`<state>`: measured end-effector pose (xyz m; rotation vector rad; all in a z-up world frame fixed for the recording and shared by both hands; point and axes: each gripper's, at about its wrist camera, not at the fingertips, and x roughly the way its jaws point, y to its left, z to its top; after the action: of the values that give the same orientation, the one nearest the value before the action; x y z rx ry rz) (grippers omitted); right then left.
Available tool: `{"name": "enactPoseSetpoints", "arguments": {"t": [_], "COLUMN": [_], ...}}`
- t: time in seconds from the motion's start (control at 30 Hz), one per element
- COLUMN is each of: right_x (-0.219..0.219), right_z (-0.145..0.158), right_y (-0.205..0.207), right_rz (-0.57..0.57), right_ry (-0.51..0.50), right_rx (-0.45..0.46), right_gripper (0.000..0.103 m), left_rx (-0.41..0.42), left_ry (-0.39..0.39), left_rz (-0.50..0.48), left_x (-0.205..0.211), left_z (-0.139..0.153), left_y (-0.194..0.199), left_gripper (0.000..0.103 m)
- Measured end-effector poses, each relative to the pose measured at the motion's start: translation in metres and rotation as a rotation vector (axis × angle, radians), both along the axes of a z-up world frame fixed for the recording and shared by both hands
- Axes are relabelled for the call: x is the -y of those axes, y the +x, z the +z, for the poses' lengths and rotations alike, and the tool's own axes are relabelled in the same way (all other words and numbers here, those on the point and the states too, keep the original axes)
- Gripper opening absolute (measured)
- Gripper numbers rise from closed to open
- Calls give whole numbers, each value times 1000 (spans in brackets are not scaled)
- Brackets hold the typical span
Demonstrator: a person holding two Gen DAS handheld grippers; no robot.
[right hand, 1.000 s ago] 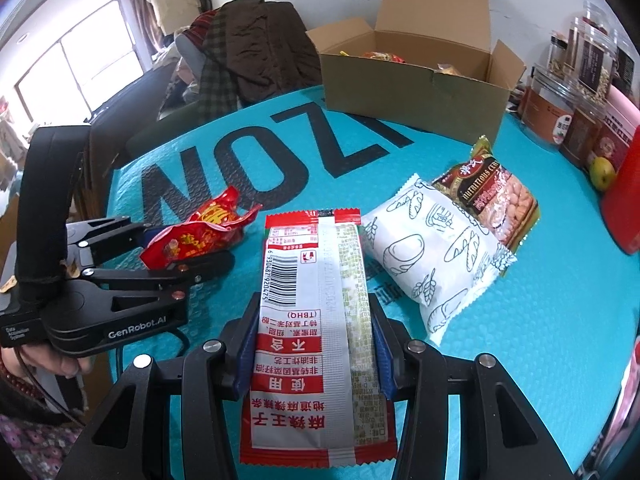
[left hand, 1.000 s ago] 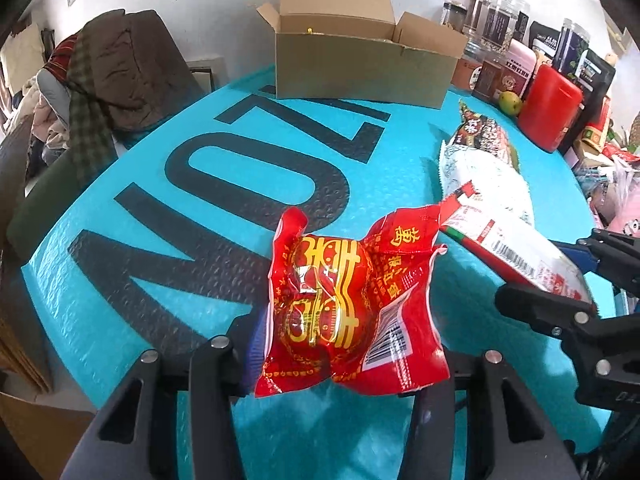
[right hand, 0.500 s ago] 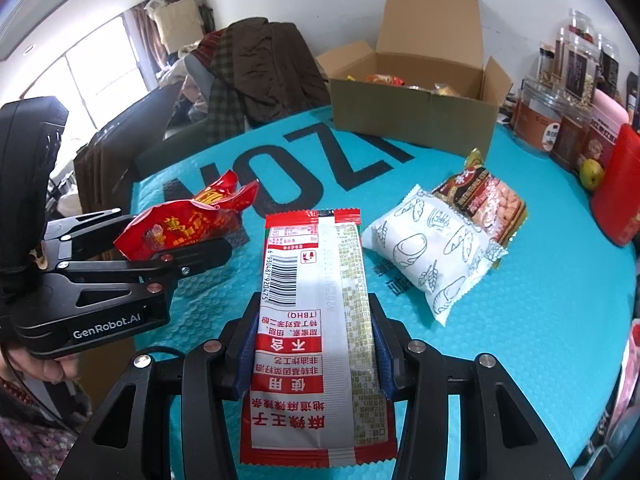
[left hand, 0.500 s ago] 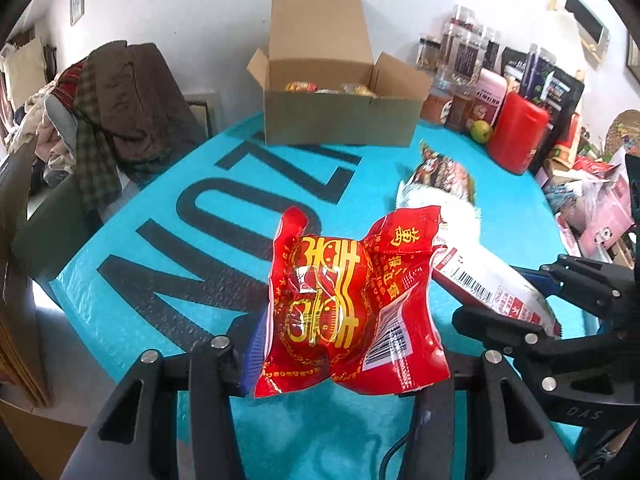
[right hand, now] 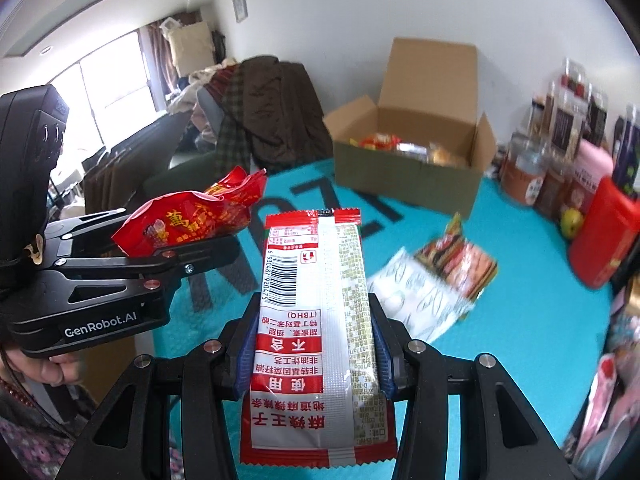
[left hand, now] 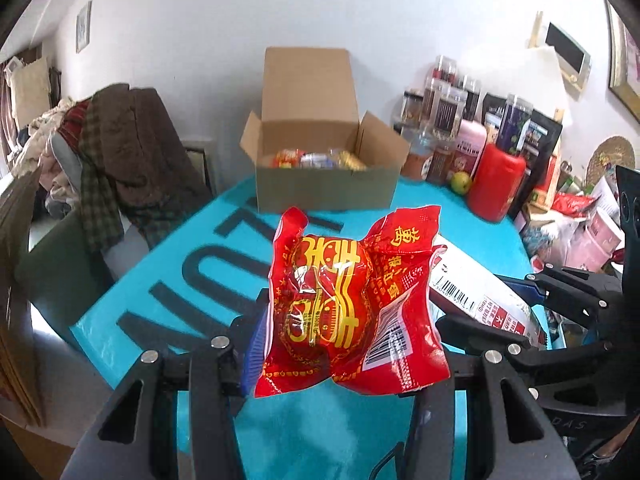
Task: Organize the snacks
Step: 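Lift and carry the red snack bag and white-and-red packet over the box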
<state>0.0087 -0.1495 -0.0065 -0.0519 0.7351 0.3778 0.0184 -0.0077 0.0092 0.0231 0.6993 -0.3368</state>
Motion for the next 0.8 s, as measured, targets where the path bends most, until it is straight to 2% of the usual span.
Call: {"name": "enactPoseSetpoints", "arguments": {"t": [0.37,0.8], "right_x": [1,9], "right_z": [44,74], "right_y": [26,78], "right_rz": [16,-3], "right_ry": [-21,-19], "right_rx": [113,175], "right_gripper": [47,47], "left_rx": [94,162], "left_ry": [-28,-42], "left_rz": [0,-6], "left_x": [4,13], "left_z": [38,69], "left_y": [27,83], "left_gripper": [47,47]}}
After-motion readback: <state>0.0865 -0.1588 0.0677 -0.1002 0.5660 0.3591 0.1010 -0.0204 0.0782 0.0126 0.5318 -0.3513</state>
